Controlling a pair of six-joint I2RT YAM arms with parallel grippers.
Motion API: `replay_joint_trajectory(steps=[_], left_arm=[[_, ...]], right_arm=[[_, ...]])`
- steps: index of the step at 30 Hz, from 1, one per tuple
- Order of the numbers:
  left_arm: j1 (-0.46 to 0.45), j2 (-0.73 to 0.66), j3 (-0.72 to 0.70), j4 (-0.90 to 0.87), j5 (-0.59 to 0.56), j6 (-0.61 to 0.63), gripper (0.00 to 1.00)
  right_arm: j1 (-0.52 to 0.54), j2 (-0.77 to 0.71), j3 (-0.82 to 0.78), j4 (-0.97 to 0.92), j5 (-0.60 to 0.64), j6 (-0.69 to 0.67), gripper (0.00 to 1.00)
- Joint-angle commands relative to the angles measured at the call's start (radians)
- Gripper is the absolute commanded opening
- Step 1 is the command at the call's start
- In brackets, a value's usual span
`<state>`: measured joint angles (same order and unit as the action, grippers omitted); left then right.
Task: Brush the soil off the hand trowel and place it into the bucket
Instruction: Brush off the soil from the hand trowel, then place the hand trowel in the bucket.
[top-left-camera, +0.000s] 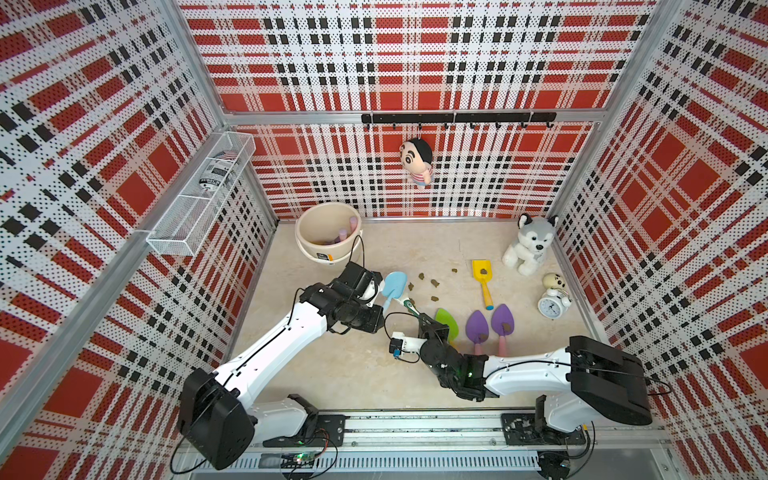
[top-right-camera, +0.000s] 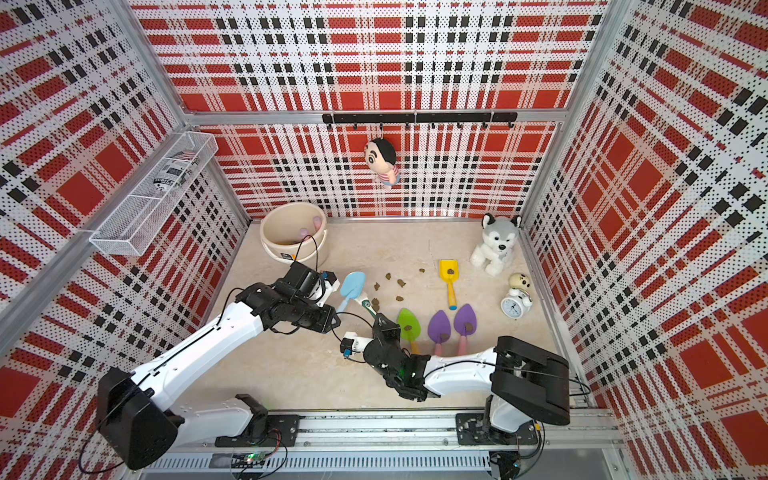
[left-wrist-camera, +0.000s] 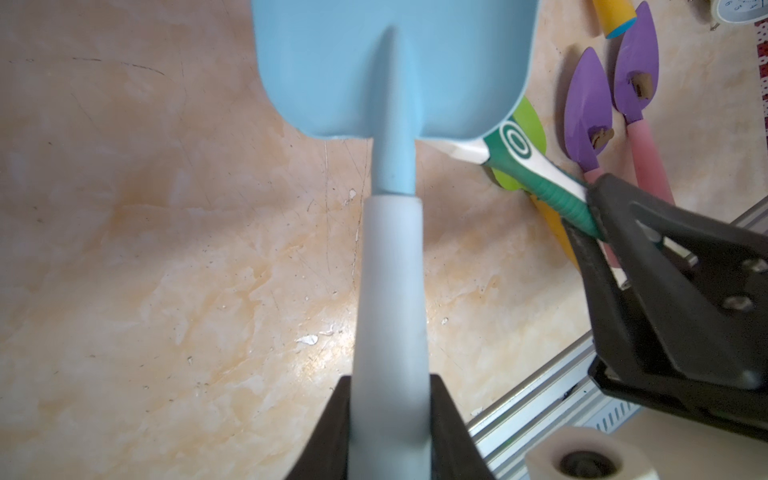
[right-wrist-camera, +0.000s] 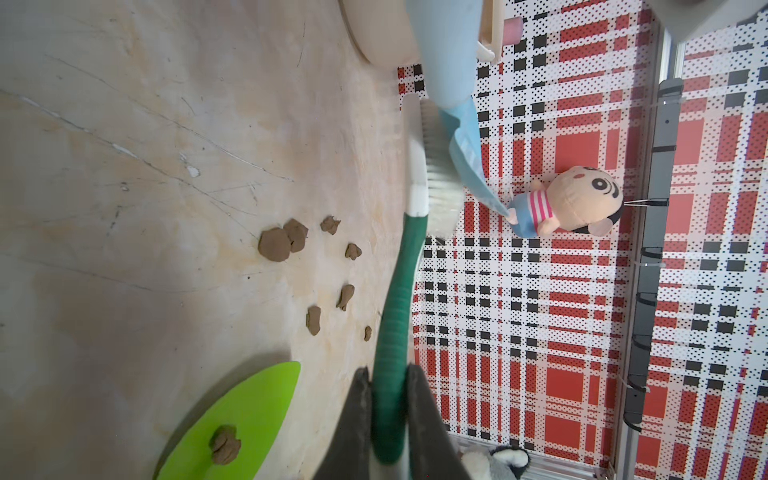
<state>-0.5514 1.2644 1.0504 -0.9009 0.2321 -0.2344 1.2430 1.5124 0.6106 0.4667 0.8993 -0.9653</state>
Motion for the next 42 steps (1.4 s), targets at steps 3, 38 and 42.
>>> replay_joint_trajectory(steps=[3,38,42], left_arm=[[-0.002,0.002,0.004,0.025,0.009,0.010,0.00],[0.180,0.079,0.337,0.446,-0.330,-0.526,0.00],[0.273,0.148,0.409,0.451,-0.275,-0.718,0.00]], right_arm=[[-0.007,0.009,0.025,0.113,0.013,-0.033,0.00],[-0.542,-0.419,0.055,-0.433,-0.734,1.371,0.00],[-0.542,-0.450,0.029,-0.444,-0.726,1.386,0.00]])
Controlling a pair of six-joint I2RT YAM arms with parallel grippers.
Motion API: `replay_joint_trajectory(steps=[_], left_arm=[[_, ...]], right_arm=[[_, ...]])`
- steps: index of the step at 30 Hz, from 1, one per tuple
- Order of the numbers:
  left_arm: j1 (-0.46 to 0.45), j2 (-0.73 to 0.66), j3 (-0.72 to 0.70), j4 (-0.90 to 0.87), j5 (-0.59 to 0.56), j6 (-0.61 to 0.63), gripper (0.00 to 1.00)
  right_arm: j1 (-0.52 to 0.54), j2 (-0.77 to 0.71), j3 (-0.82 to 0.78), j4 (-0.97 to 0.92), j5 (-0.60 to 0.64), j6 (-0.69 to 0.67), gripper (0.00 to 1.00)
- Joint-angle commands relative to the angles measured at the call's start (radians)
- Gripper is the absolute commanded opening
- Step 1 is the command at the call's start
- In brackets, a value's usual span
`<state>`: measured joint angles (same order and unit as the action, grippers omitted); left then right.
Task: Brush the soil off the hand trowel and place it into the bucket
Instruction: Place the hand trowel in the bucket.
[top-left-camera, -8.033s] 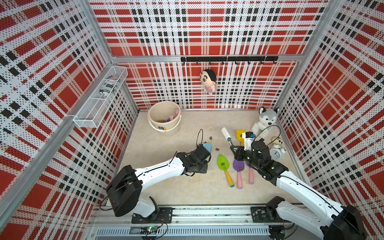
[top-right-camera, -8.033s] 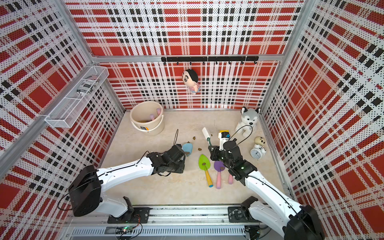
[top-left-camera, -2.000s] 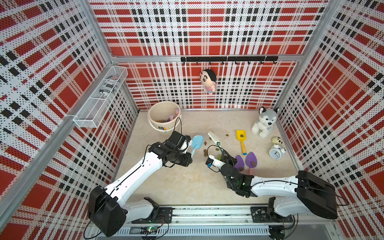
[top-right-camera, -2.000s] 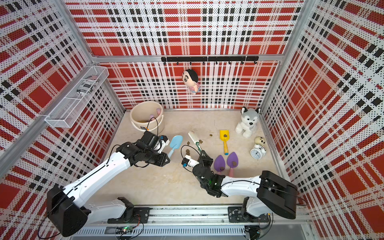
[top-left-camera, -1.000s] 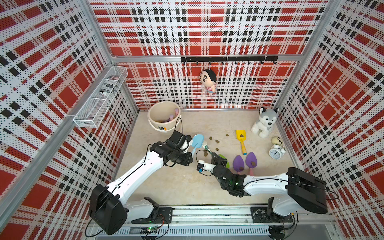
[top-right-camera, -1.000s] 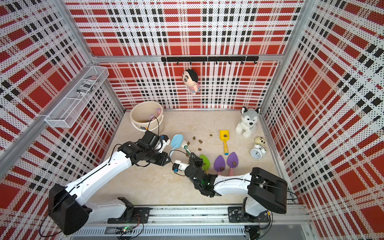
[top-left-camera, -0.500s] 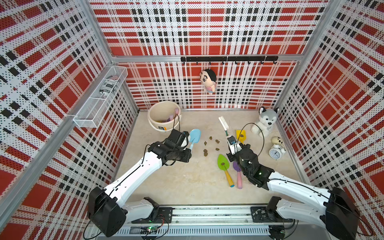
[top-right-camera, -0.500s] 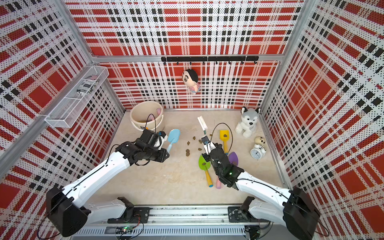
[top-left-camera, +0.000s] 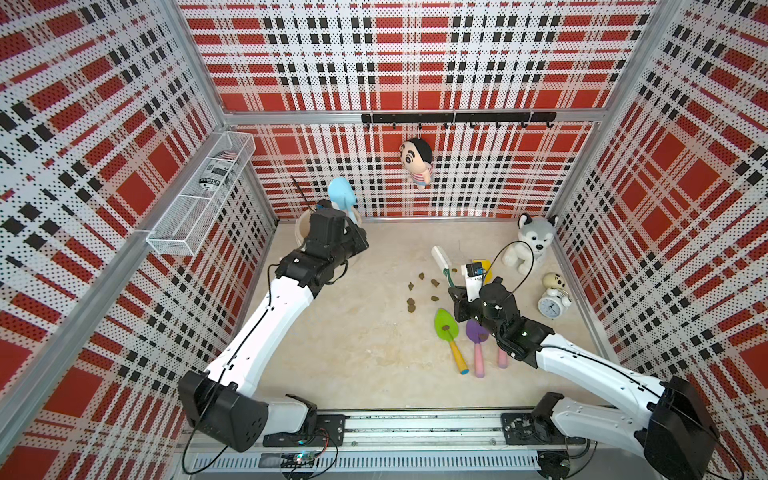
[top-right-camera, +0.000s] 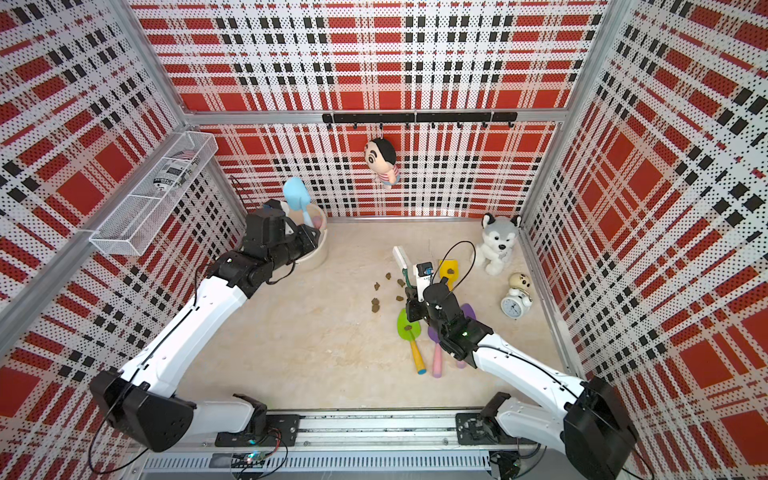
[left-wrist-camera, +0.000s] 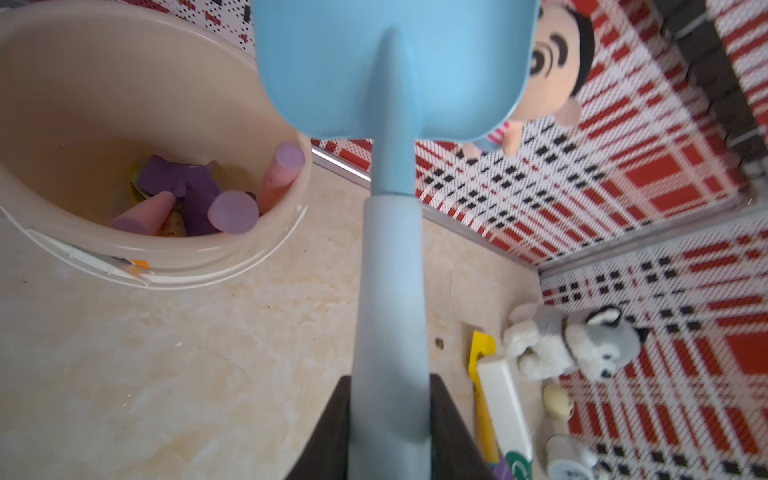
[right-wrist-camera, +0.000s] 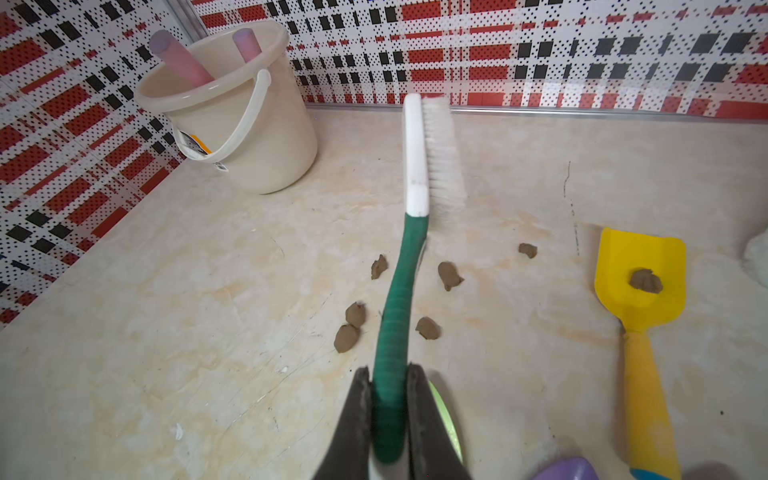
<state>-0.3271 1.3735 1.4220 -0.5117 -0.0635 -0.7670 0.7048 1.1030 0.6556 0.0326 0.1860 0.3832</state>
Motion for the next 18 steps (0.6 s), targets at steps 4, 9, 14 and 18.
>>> replay_joint_trajectory(steps=[4,9,14,18], left_arm=[[0.140,0.069,0.024,0.152,0.104,-0.360,0.00],[0.228,0.136,0.002,0.301,0.308,-0.551,0.00],[0.260,0.212,-0.025,0.461,0.455,-0.695,0.00],[0.266,0.257,-0.063,0.578,0.495,-0.806,0.00]], right_arm=[[-0.005,-0.067,-0.030,-0.018,-0.016,0.054,0.00],[-0.005,-0.071,-0.019,-0.042,-0.021,0.058,0.00],[-0.005,-0.074,-0.028,-0.038,-0.011,0.068,0.00],[-0.005,-0.074,-0.024,-0.040,-0.016,0.074,0.00]])
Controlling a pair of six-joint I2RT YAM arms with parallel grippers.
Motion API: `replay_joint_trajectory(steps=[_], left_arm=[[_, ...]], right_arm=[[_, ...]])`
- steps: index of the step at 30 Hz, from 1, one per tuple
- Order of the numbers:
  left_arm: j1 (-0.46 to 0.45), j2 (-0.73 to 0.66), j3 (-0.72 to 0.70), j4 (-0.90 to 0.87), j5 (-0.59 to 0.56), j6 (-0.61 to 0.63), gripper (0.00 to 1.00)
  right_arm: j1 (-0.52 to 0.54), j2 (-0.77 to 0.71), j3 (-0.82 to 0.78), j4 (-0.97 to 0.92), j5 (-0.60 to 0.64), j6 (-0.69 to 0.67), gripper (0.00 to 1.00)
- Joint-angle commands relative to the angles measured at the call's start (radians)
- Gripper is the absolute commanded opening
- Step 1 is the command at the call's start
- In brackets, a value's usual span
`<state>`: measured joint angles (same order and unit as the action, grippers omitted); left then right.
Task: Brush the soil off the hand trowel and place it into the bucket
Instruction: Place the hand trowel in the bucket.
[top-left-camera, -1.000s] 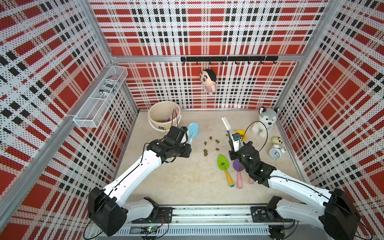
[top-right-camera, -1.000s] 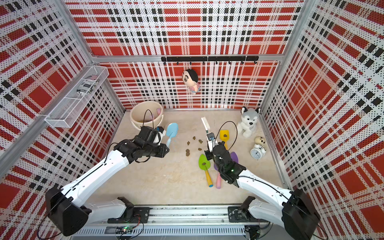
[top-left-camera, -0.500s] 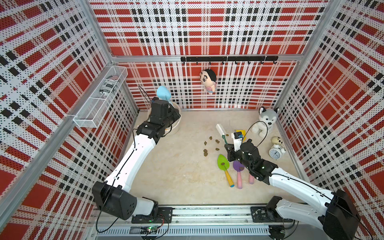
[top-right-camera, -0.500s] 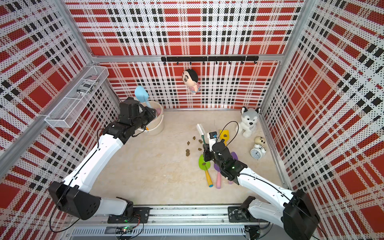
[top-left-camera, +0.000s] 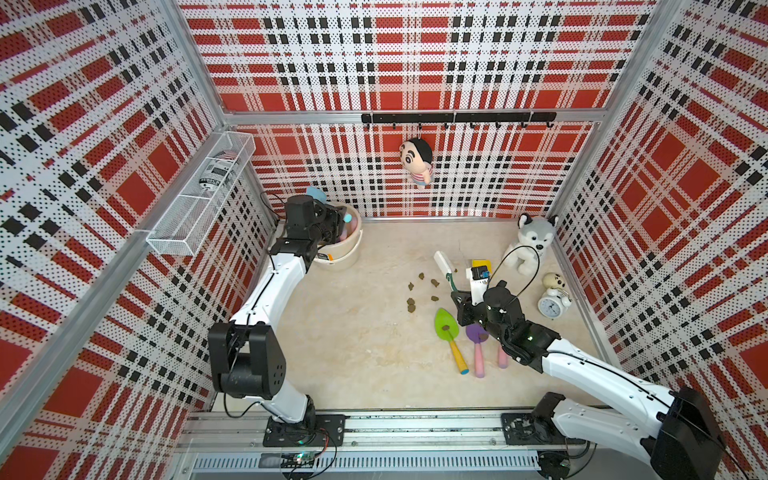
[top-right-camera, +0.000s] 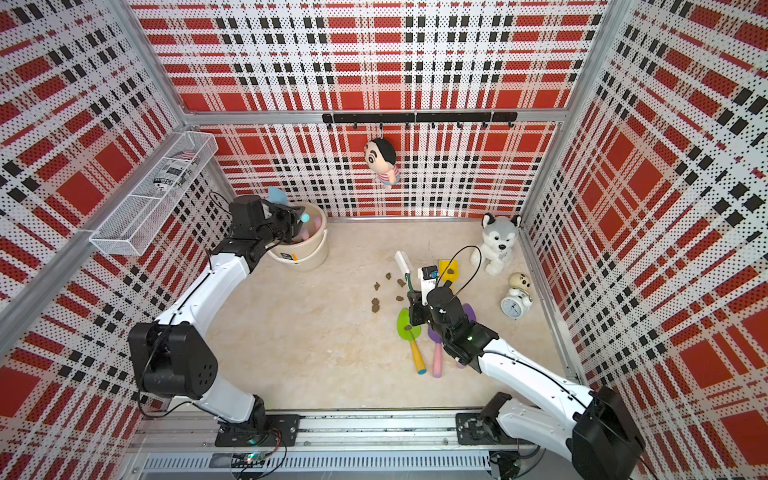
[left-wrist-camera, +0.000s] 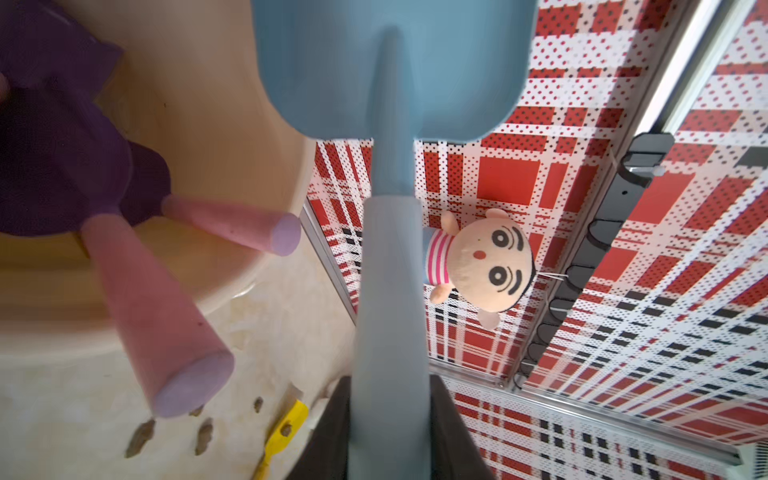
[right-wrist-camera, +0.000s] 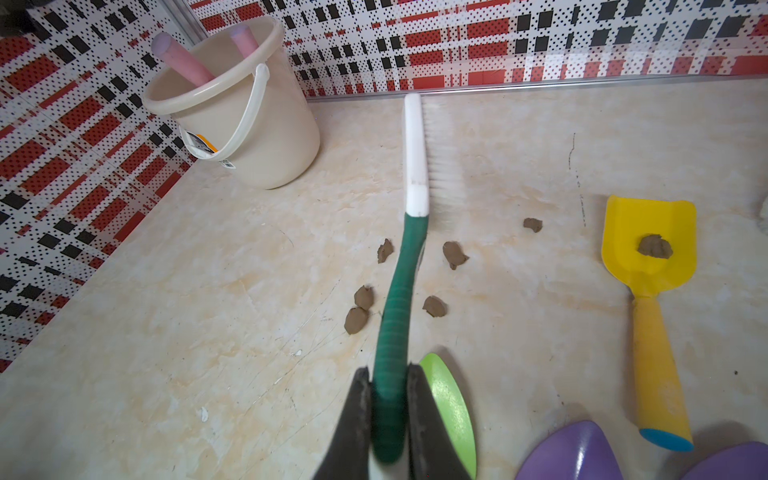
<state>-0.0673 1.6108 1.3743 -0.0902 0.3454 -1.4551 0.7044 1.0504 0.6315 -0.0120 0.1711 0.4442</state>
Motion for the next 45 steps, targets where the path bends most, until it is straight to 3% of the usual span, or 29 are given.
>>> replay_joint_trajectory(steps=[1,16,22,32,36,41,45], left_arm=[[0.010,0.032,-0.012,0.156,0.086,-0.126,0.00],[0.051,0.148,-0.016,0.217,0.151,-0.240,0.00],[0.052,0.154,-0.061,0.301,0.180,-0.312,0.24],[0.055,0.136,-0.055,0.305,0.171,-0.312,0.42],[0.059,0.104,-0.049,0.260,0.141,-0.265,0.49],[0.064,0.040,-0.027,0.194,0.069,-0.162,0.69],[0.062,-0.013,0.015,0.114,0.013,-0.041,0.71]], right_arm=[[-0.004,-0.021,0.002,-0.001,0.000,0.013,0.00],[-0.005,-0.059,0.019,-0.059,0.026,0.012,0.00],[-0.005,-0.063,0.032,-0.069,0.027,0.014,0.00],[-0.005,-0.071,0.034,-0.081,0.018,0.028,0.00],[-0.005,-0.078,0.034,-0.083,0.020,0.031,0.00],[-0.005,-0.082,0.036,-0.083,0.014,0.039,0.00],[-0.005,-0.081,0.035,-0.079,0.011,0.042,0.00]])
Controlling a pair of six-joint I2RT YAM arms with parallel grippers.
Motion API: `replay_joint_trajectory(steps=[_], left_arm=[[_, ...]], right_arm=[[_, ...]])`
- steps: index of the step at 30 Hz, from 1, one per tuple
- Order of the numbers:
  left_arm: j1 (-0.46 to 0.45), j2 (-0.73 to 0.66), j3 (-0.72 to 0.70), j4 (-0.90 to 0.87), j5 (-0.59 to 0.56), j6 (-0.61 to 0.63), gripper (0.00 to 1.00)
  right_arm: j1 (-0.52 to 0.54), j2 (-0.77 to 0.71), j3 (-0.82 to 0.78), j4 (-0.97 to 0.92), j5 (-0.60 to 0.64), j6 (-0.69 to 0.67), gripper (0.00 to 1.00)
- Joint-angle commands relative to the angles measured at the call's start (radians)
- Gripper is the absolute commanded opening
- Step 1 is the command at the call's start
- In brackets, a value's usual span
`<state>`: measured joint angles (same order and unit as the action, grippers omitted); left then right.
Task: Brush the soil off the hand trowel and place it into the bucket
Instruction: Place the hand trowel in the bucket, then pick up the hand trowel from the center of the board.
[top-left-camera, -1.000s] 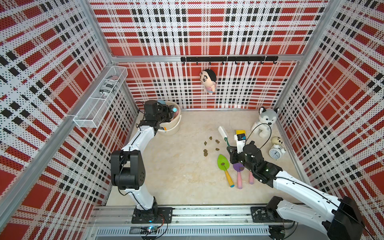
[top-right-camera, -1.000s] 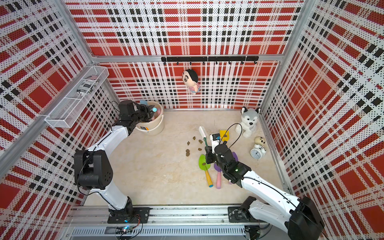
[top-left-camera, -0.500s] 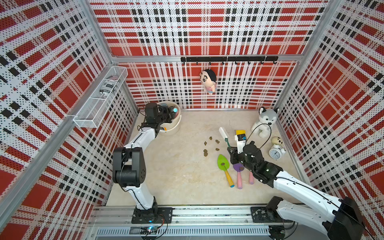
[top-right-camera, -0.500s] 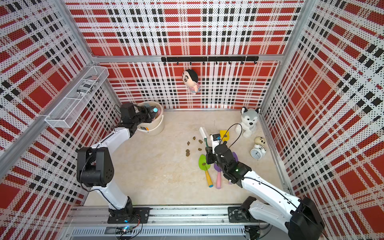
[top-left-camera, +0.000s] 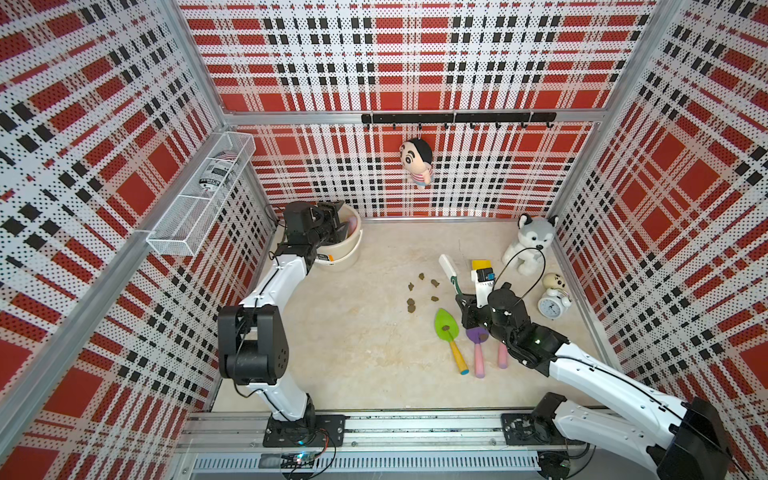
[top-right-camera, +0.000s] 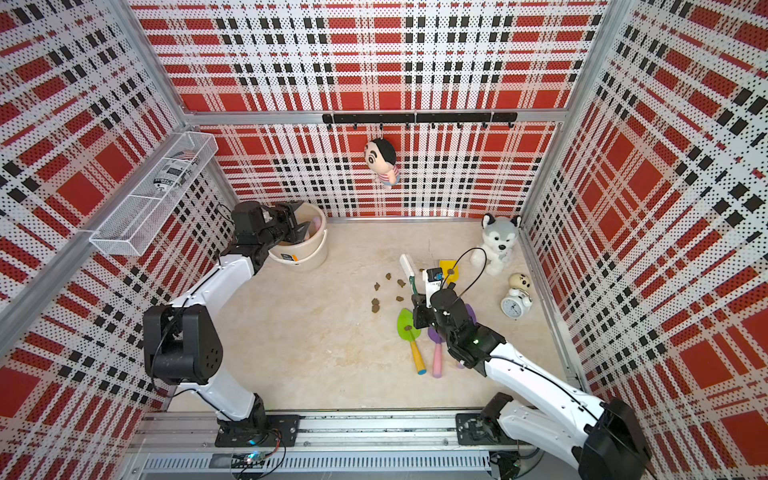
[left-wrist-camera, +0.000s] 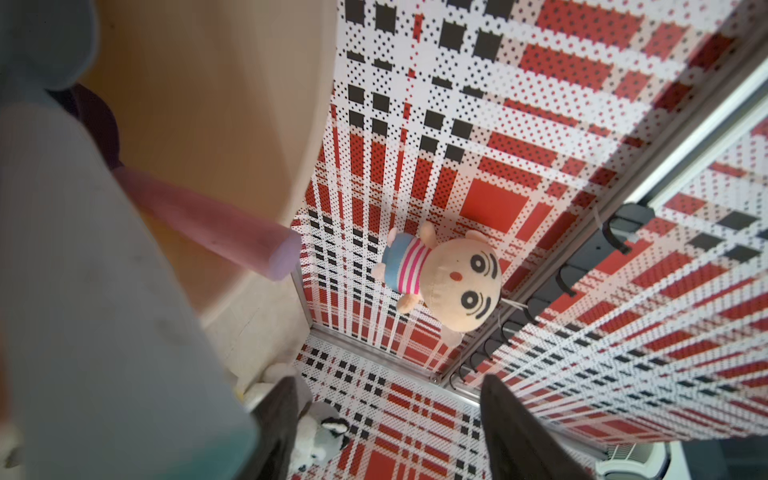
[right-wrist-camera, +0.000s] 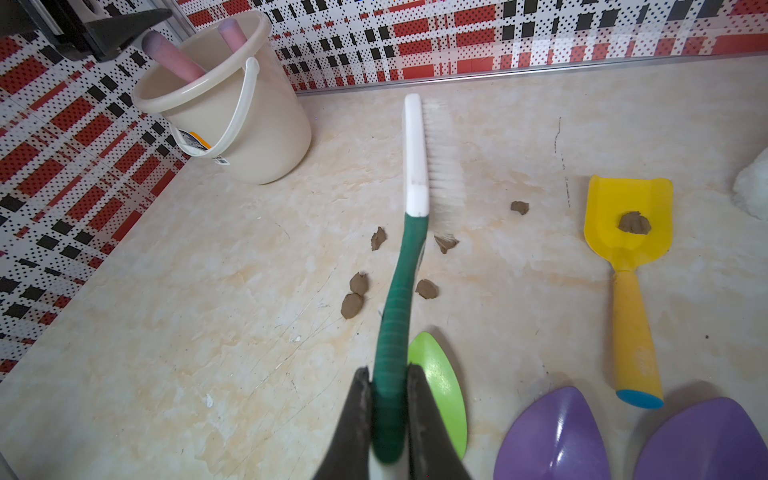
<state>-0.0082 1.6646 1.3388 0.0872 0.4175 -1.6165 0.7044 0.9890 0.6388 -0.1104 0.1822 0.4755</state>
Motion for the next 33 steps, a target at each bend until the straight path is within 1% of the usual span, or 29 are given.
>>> replay_joint_trajectory(steps=[1,5,7,9,10,14,18,21,24,27,29,33], left_arm=[[-0.004,-0.092,0.050,-0.078,-0.076,0.146,0.71],[-0.064,-0.199,0.047,-0.153,-0.194,0.273,0.71],[-0.126,-0.253,0.046,-0.207,-0.301,0.363,0.71],[-0.217,-0.308,0.030,-0.249,-0.434,0.457,0.71],[-0.277,-0.333,0.014,-0.258,-0.495,0.496,0.71],[-0.505,-0.437,-0.099,-0.256,-0.760,0.613,0.71],[-0.724,-0.481,-0.236,-0.204,-0.920,0.664,0.71],[-0.861,-0.453,-0.307,-0.190,-0.956,0.654,0.71],[-0.975,-0.389,-0.347,-0.192,-0.954,0.588,0.70],[-1.085,-0.313,-0.368,-0.165,-0.980,0.529,0.69],[-1.137,-0.251,-0.367,-0.141,-0.960,0.488,0.68],[-1.201,-0.119,-0.331,-0.131,-0.890,0.420,0.66]], right_arm=[[-0.005,-0.019,0.027,0.021,-0.001,0.014,0.00],[-0.005,-0.016,0.027,0.034,-0.020,0.038,0.00],[-0.011,-0.011,0.030,0.039,-0.035,0.055,0.00],[-0.034,-0.004,0.029,0.049,-0.074,0.071,0.00],[-0.046,-0.003,0.029,0.056,-0.091,0.102,0.00],[-0.098,-0.012,0.020,0.075,-0.143,0.144,0.00],[-0.142,-0.041,0.002,0.085,-0.154,0.166,0.00],[-0.174,-0.067,-0.005,0.073,-0.155,0.176,0.00],[-0.206,-0.094,-0.013,0.061,-0.154,0.182,0.00],[-0.229,-0.118,-0.019,0.048,-0.148,0.184,0.00],[-0.245,-0.135,-0.024,0.038,-0.147,0.183,0.00],[-0.258,-0.155,-0.025,0.017,-0.142,0.173,0.00]])
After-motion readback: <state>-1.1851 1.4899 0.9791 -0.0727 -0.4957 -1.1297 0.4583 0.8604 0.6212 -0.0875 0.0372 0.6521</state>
